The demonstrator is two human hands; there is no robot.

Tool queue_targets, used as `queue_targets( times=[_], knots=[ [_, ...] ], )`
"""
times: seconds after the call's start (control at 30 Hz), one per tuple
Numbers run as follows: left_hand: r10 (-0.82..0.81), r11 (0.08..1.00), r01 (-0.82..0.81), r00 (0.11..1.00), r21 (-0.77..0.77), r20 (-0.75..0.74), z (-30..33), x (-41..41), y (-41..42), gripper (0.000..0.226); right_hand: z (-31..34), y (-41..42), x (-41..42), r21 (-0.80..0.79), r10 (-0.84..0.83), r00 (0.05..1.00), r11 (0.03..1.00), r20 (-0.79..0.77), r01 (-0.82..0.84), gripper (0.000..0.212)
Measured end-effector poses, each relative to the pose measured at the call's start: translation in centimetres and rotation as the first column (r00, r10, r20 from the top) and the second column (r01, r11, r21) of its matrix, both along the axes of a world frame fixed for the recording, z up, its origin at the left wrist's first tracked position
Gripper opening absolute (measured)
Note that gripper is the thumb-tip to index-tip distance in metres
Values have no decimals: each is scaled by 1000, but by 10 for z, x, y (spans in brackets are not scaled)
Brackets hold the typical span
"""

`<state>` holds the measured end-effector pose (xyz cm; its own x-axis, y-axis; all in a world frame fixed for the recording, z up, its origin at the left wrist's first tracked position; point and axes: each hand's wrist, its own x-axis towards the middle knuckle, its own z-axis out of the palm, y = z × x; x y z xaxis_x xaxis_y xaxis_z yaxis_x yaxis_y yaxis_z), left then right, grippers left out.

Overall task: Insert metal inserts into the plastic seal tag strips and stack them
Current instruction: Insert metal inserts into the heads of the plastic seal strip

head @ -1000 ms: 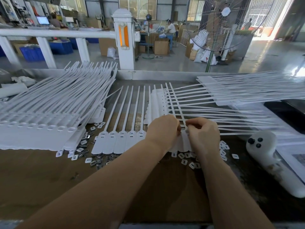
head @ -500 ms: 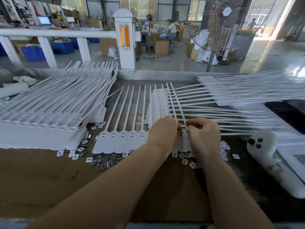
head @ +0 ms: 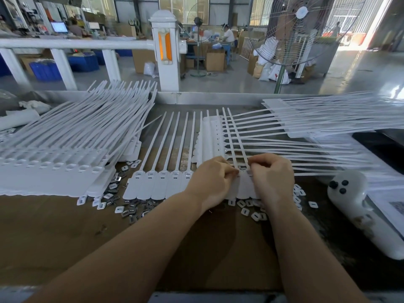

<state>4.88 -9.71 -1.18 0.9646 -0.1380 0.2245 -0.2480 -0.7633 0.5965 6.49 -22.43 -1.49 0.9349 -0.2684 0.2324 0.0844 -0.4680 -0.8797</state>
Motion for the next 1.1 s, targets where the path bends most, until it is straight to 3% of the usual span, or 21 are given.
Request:
queue_targets(
  times=[0.37, 0.5, 0.7, 0.83, 1.0, 1.1],
  knots=[
    [1, 988, -6, 999, -155, -32, 7, -6, 9, 17, -3, -2, 4, 2, -28, 1000, 1000, 13, 28, 20],
    [-40, 997, 39, 999, -74, -8, 10, -19, 6, 8, -3, -1, 5, -4, -29, 1000, 1000, 11, 29, 20],
    [-293, 955, 296, 953, 30, -77, 16, -32, -2, 10, -5, -2, 7, -5, -34, 999, 999, 5, 34, 20],
    [-327, 943, 329, 944, 50, -47, 14, -35, -8, 15, -4, -2, 6, -1, -30, 1000, 1000, -2, 30, 20],
    [-360, 906, 347, 933, 244, 9, 7, -36, -13, 21, -2, -2, 5, -2, -23, 1000, 1000, 10, 23, 20],
    [-370, 907, 348, 928, 238, 53, 5, -35, -14, 17, -1, -1, 5, 2, -19, 1000, 1000, 6, 19, 20]
  ],
)
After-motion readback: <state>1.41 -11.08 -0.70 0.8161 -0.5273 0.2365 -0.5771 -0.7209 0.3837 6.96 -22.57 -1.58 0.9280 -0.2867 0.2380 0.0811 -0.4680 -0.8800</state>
